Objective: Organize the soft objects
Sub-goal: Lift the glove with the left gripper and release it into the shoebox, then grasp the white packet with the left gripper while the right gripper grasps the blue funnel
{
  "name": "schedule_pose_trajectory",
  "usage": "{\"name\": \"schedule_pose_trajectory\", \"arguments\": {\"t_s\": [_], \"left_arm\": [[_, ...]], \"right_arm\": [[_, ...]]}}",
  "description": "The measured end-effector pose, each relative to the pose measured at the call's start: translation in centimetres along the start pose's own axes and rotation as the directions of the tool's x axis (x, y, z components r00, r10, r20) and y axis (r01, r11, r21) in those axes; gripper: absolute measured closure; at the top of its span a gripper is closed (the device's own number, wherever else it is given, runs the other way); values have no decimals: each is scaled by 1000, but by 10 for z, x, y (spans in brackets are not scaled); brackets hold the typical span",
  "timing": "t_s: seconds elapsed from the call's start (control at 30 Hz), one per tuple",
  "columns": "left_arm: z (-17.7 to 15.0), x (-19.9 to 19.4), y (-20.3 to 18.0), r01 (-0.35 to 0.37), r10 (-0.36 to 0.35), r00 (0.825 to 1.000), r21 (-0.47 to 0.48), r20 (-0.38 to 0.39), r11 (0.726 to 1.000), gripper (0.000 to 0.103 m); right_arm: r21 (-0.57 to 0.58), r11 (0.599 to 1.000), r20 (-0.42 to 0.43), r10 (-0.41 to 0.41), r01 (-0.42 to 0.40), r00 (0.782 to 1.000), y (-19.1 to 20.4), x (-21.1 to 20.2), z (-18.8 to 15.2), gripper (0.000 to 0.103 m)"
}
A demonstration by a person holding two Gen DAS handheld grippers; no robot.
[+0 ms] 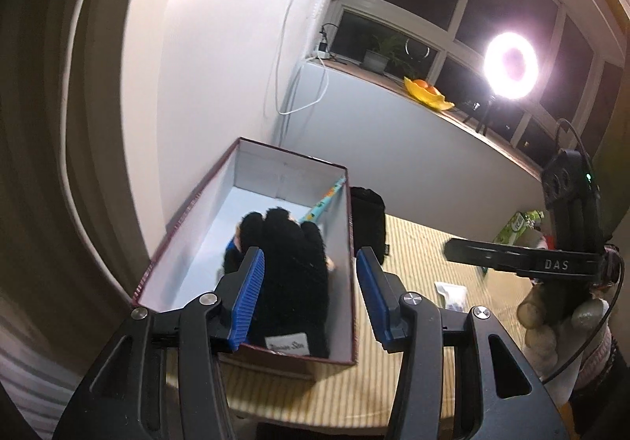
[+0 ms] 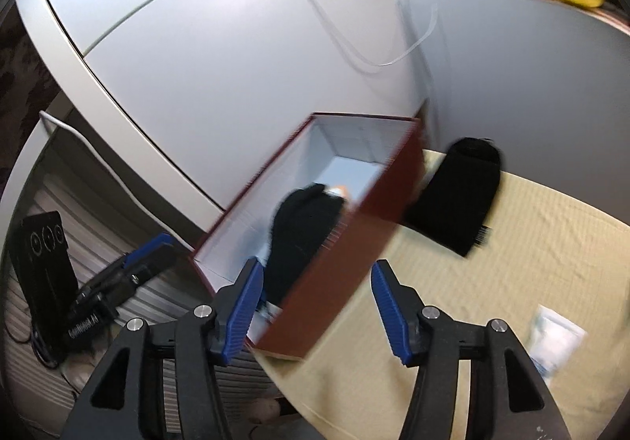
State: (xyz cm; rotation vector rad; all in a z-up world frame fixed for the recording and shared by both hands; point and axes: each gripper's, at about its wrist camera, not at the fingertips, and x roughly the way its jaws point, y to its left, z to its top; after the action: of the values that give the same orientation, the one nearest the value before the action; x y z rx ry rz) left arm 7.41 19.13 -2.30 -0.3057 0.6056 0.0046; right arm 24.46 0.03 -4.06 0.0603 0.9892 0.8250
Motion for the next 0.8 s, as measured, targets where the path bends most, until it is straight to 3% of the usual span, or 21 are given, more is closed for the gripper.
{"name": "schedule_pose_trajectory", "arguments": {"t_s": [0.2, 0.33, 0.57, 0.8], "left_arm": [[-13, -2, -24, 24, -24, 1000, 22, 1, 999, 49], [-22, -3, -42, 48, -48, 999, 51, -1, 998, 49], [-41, 6, -81, 116, -112, 993, 108, -44, 987, 42], [-67, 33, -118, 187, -171, 978, 141, -120, 972, 42]], "right_arm": [[58, 995, 55, -81, 78, 995, -42, -46, -37, 46], [79, 984, 99, -170, 162, 981, -67, -77, -69, 46], [102, 957, 113, -282, 271, 953, -101, -116, -121, 45], [168, 934, 95, -335, 316, 938, -133, -140, -164, 45]]}}
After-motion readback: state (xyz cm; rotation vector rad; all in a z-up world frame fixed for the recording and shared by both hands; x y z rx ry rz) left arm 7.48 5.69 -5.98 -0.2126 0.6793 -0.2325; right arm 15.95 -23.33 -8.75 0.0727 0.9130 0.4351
